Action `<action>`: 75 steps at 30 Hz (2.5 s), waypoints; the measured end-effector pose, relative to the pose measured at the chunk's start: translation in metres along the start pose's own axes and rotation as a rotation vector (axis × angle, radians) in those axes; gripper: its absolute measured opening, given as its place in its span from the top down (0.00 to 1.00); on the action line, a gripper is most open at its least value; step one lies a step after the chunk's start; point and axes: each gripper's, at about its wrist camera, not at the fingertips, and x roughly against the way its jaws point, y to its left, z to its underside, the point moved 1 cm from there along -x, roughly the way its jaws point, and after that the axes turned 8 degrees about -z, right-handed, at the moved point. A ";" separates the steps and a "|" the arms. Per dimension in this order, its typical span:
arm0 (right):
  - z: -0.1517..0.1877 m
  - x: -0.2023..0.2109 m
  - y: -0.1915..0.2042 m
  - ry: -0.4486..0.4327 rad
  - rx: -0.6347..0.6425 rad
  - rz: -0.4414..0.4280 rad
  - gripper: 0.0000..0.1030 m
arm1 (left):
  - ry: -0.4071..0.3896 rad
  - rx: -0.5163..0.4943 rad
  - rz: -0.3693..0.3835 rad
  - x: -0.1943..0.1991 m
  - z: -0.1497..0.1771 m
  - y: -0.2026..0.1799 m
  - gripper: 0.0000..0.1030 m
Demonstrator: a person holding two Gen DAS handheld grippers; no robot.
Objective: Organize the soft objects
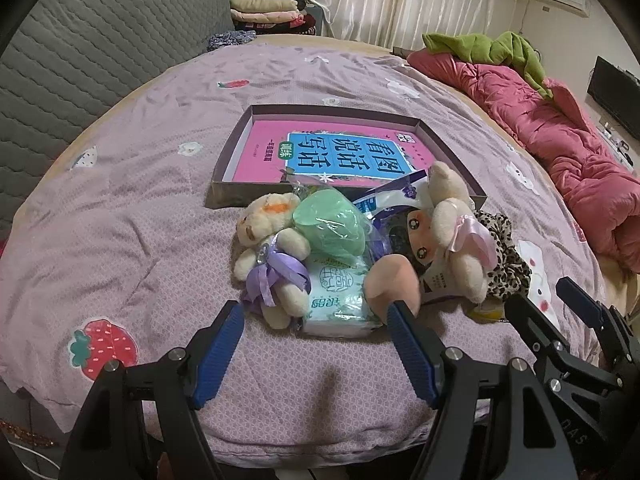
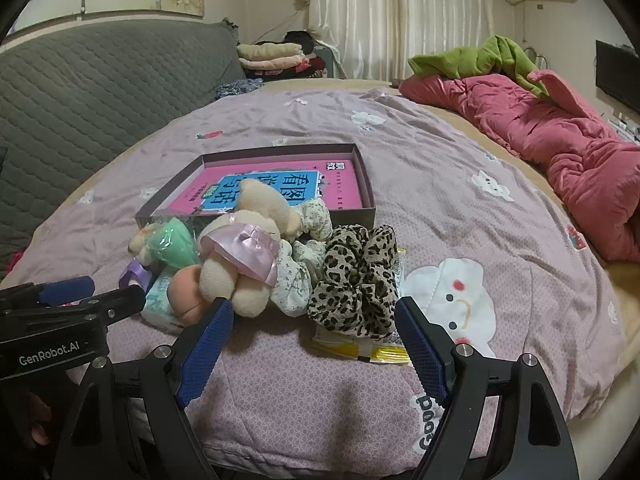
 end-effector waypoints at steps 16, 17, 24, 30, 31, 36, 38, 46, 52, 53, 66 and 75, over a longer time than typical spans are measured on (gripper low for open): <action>0.000 0.000 0.000 -0.002 0.003 -0.002 0.19 | -0.003 -0.003 0.004 0.001 0.001 0.001 0.29; -0.001 0.001 0.000 -0.002 0.003 -0.003 0.19 | -0.004 -0.005 0.005 0.001 0.001 0.001 0.29; -0.001 0.000 0.003 0.000 0.010 -0.005 0.19 | -0.006 -0.005 0.010 0.001 0.002 -0.001 0.29; -0.001 -0.001 0.003 0.001 0.010 -0.006 0.19 | -0.001 -0.004 0.011 0.000 0.002 -0.001 0.29; -0.001 -0.001 0.003 0.002 0.009 -0.007 0.19 | -0.001 -0.003 0.012 0.000 0.002 -0.001 0.29; -0.001 0.000 0.003 0.000 0.008 -0.010 0.19 | 0.000 -0.003 0.013 -0.001 0.003 -0.001 0.29; -0.002 0.000 0.004 -0.002 0.009 -0.011 0.19 | -0.002 -0.002 0.012 -0.001 0.003 -0.001 0.29; -0.003 0.001 0.002 -0.010 0.002 -0.012 0.19 | 0.004 0.021 0.015 -0.002 0.004 0.008 0.29; -0.003 0.002 0.000 -0.016 -0.004 -0.014 0.19 | 0.021 0.070 0.009 -0.005 0.000 0.028 0.29; -0.003 0.002 -0.001 -0.017 -0.005 -0.013 0.19 | 0.022 0.076 0.006 -0.005 -0.001 0.030 0.29; -0.007 -0.009 0.000 -0.023 0.007 -0.018 0.19 | 0.084 0.091 0.002 -0.036 -0.015 0.031 0.29; -0.015 -0.026 0.015 -0.030 0.032 -0.046 0.19 | 0.130 0.128 -0.004 -0.056 -0.020 0.038 0.29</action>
